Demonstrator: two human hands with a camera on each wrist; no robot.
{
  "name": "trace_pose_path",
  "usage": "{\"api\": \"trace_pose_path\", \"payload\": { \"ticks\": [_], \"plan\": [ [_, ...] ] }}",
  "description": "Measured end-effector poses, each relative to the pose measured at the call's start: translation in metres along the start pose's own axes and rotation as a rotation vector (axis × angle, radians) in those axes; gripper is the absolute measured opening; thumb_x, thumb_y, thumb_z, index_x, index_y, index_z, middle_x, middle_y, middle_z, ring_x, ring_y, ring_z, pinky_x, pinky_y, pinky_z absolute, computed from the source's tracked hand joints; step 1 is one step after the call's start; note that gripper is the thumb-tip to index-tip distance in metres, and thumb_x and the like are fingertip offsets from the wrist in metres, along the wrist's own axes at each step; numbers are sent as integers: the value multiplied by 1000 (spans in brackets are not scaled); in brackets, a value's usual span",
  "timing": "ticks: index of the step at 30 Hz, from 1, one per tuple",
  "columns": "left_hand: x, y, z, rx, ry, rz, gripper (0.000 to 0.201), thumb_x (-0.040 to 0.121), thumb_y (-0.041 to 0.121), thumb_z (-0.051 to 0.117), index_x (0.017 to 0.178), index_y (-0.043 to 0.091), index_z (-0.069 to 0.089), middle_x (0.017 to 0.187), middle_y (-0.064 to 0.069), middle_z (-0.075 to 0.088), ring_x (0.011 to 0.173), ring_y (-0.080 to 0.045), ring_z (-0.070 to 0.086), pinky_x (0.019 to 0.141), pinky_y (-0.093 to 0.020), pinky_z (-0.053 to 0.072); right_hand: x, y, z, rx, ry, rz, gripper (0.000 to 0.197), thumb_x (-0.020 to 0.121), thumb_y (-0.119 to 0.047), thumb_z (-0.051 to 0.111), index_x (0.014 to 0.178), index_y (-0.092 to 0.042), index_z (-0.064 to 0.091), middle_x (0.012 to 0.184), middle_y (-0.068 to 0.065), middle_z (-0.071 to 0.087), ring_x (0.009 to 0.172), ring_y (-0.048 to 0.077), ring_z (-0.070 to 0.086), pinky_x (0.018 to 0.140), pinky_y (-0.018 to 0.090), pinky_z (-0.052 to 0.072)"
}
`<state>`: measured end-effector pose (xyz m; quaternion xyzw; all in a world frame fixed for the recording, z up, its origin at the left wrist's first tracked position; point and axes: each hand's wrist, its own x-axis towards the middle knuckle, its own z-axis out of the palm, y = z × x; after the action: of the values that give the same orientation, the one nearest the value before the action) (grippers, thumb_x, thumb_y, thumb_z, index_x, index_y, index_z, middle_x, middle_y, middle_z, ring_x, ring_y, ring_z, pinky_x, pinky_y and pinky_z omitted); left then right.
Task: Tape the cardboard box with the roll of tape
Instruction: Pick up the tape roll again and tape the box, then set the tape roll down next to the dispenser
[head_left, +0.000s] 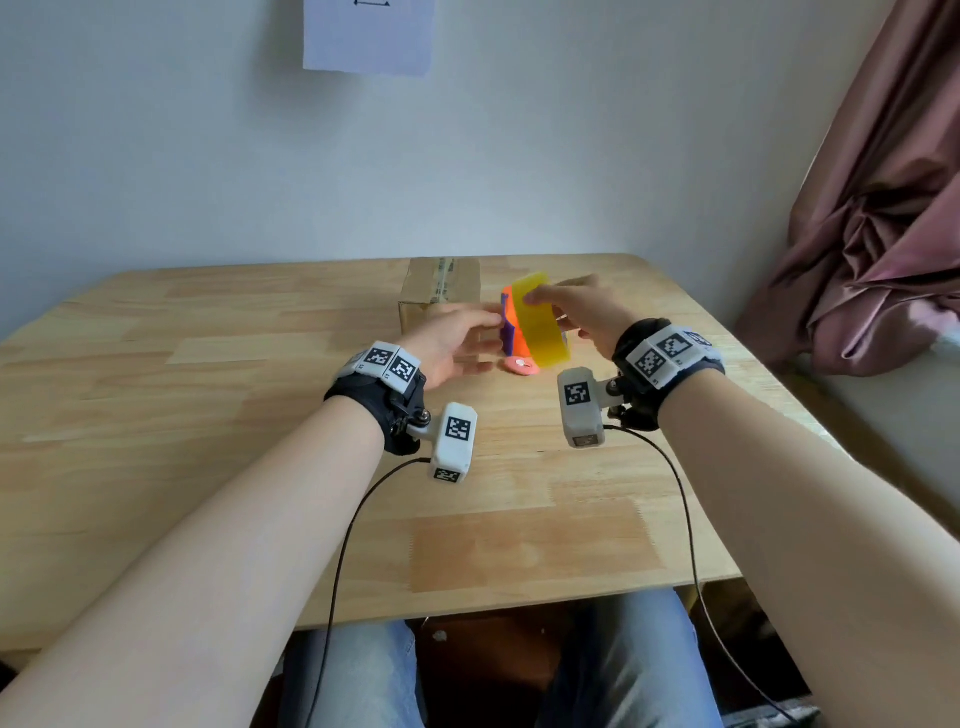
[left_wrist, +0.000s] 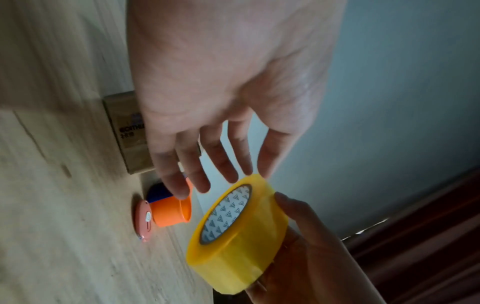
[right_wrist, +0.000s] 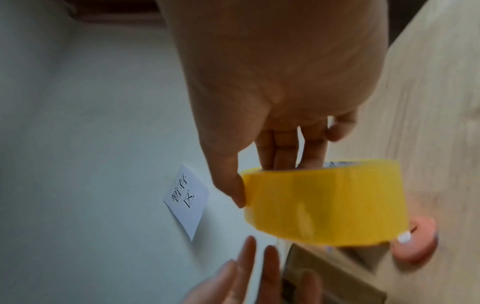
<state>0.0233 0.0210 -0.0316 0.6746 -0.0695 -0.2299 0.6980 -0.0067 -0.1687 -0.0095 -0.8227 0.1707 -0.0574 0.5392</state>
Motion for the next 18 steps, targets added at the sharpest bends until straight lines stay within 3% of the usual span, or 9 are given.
{"api": "trace_pose_path", "payload": {
  "ticks": [2,3,5,7,9,11,12,15,18],
  "plan": [
    [8,3,7,0,71,22,14,94,7,67,98,18,75,94,-4,77,87,-23,73,73,-38,57,6,5,-11,-62,88,-32,26,75,-32,85,82,-11,71,71,1,57,64,18,51,54,26,37],
    [12,5,9,11,92,29,14,94,7,68,99,18,75,99,-5,76,89,-24,73,69,-36,59,8,9,-17,-92,111,-33,26,75,-30,86,87,-11,73,77,0,59,71,18,53,56,26,38],
    [20,5,13,33,112,42,15,94,7,68,99,18,75,103,-5,76,91,-23,73,66,-35,60,15,20,-25,-147,132,-4,35,77,-27,85,104,-8,74,96,2,62,89,21,56,68,28,43],
    [30,5,19,59,130,64,16,94,7,66,98,20,75,104,-3,78,93,-21,74,75,-39,62,21,31,-30,-227,157,44,35,76,-31,85,103,-10,74,89,2,62,94,26,59,84,35,46],
    [40,3,25,87,152,92,16,95,7,64,98,19,74,108,-5,79,92,-20,73,84,-42,61,30,44,-30,-314,198,100,31,66,-38,82,88,-17,75,72,-1,57,88,30,62,98,44,45],
    [49,2,31,108,167,119,17,95,6,62,100,18,73,110,-6,78,90,-19,72,83,-40,60,45,60,-27,-377,234,114,25,58,-39,75,66,-21,61,62,-2,51,77,29,61,94,41,42],
    [54,2,33,116,176,133,18,95,6,62,100,18,73,109,-7,78,89,-19,72,80,-38,61,51,64,-26,-405,233,120,26,58,-38,73,64,-20,55,60,-2,51,72,28,60,94,41,42],
    [68,2,37,124,206,171,20,95,4,59,102,16,74,112,-9,79,88,-18,73,81,-40,62,63,76,-24,-497,243,134,19,69,-32,72,76,-22,58,67,-1,54,73,28,58,112,52,34],
    [81,3,39,119,229,202,22,95,2,57,105,13,73,101,-7,78,85,-18,73,80,-43,63,74,83,-24,-592,256,137,16,76,-28,70,89,-20,67,75,1,57,78,28,55,112,51,23]
  ]
}}
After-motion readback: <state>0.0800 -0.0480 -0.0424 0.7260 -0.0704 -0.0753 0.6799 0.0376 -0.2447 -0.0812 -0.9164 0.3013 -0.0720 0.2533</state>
